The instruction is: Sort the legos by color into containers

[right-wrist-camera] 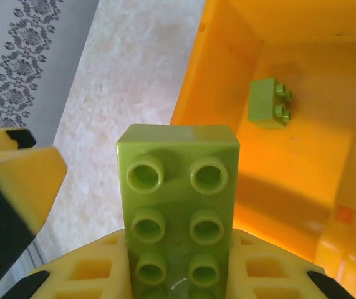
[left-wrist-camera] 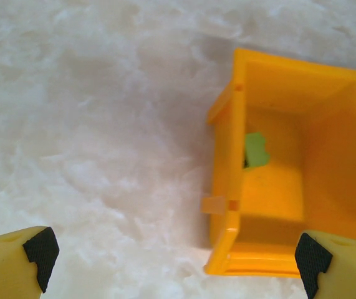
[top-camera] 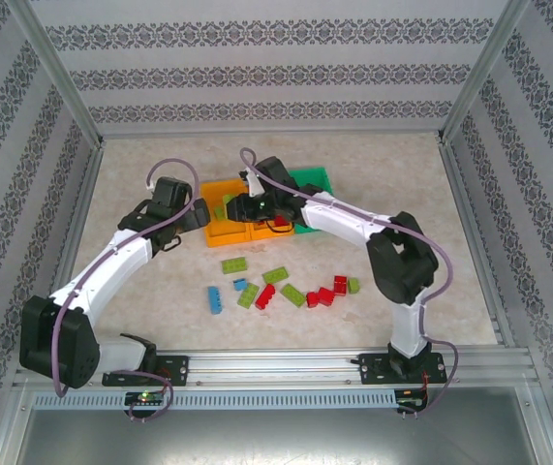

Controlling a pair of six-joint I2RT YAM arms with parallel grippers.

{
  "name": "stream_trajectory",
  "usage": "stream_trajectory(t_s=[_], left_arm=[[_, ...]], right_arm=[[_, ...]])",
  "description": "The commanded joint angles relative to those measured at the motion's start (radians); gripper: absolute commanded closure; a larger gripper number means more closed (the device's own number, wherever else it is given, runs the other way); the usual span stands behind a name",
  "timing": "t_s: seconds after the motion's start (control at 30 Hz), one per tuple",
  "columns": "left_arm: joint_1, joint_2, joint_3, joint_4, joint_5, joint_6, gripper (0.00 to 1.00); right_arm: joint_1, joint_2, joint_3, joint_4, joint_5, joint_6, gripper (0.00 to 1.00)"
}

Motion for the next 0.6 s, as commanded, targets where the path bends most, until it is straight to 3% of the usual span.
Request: stream_trajectory(t_s=[0.0, 0.37, 0.57], left_arm=[[0.021, -0.017, -0.028, -0.085, -0.013, -0.026, 0.01], [0.018, -0.032, -0.101, -0.072, 0.123, -0.028, 0.01], [-0.028, -0.044, -0.121, -0.105, 0.116, -0.058, 0.00]], right_arm=[[0.002, 0.061, 0.078, -0.016, -0.004, 0.039, 0.75], [0.004, 0.167, 0.188, -0.106, 0.077, 0.061, 0.62], [0.006, 0.178, 0.196, -0.107, 0.098, 0.071, 0.54]])
